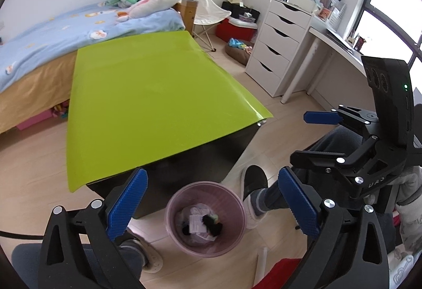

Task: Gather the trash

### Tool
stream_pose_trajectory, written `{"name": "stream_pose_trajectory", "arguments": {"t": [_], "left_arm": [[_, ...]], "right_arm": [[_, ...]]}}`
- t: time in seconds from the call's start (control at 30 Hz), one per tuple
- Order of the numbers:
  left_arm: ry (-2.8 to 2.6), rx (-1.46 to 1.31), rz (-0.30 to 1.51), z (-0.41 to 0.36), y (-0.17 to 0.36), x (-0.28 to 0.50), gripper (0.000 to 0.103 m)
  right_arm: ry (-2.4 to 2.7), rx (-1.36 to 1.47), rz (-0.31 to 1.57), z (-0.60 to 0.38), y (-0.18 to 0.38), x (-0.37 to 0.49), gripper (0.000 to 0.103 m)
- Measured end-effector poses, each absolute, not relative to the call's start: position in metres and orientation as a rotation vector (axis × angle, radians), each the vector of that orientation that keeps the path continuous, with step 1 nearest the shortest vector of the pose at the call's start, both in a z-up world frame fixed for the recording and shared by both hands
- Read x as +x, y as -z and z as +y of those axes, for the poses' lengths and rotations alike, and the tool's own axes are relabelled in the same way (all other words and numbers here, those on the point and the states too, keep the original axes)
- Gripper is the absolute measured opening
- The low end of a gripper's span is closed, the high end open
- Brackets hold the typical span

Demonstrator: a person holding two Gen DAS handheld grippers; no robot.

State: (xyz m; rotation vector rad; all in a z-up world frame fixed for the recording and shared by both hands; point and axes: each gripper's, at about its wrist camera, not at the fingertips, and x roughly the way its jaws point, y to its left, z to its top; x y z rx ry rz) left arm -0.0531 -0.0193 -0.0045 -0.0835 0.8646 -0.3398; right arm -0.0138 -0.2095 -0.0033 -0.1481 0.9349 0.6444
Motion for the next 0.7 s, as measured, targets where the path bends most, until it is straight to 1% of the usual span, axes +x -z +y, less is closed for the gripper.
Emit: {"name": "stream_pose_trajectory", "arguments": {"t": [0.4,0.7], "left_arm": [[0.249,-0.049,0.786,-0.005,-0.017,-0.035,0.095],[0.273,-0.112,0.746,0.012,-0.034,-0.018,0.097]], "right_arm": [[-0.622,-0.151,0.822,-0.201,-0.029,0.007,0.099],[-0.635,-0.146,0.746,-0.192,-0.057,0.022,0.099]]}}
